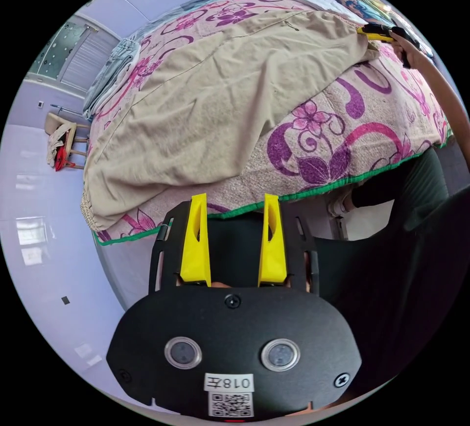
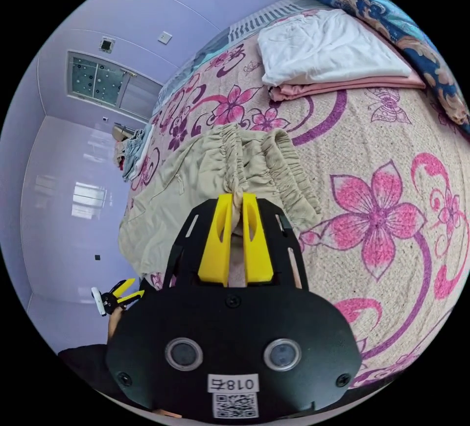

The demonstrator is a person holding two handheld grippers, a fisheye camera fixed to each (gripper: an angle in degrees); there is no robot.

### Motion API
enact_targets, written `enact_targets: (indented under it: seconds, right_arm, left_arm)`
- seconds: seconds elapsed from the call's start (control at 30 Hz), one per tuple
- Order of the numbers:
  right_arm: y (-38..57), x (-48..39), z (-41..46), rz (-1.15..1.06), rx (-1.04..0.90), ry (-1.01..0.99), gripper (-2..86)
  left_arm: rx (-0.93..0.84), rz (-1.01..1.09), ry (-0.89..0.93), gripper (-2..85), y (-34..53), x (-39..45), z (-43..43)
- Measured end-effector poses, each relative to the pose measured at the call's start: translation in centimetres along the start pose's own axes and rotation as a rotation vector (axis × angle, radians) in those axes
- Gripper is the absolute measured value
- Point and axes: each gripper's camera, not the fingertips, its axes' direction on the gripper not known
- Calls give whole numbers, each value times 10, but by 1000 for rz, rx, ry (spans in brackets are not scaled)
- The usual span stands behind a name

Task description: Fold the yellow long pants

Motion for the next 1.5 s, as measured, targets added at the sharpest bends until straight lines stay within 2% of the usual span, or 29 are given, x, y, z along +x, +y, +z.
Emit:
enact_targets:
  seconds: [0.17,0.4,0.6,0.77,0.87,0.93,1.03,1.23,1.4,1.47,1.5]
  right_arm:
    - [-18,-32,-39,-116,38,51,27]
    - [-69,-95,-96,-233,107,-75,24]
    - [-89,-112,-108,-214,121,-97,24]
    - [-94,-113,-110,-205,120,-107,24]
    - [-98,-113,-110,-206,105,-80,24]
    - [-101,-112,-113,-209,94,-61,24]
    - [-108,-109,-119,-213,88,-27,25]
    - [-111,-99,-128,-230,85,-9,26]
    - [-77,-88,-170,-367,180,-83,24]
    - [-51,-64,-175,-356,200,-83,24]
    - [-39,-39,-162,-288,143,-50,24]
  left_arm:
    - [29,-10,62,162,-13,-27,-23]
    - [33,-9,77,164,-23,-41,-36]
    - [19,-83,-138,177,-25,-38,-18]
    - [-8,-62,-178,182,-38,-51,11]
    - [-36,-61,-68,146,-37,-78,24]
    - [13,-99,-2,4,-23,-112,18]
    - [52,-166,92,-6,-15,-172,12]
    - [127,-236,171,-9,-9,-258,10]
    - [187,-242,225,-10,3,-292,19]
    - [172,-226,265,-10,3,-295,40]
    - [145,-216,283,-10,-1,-293,61]
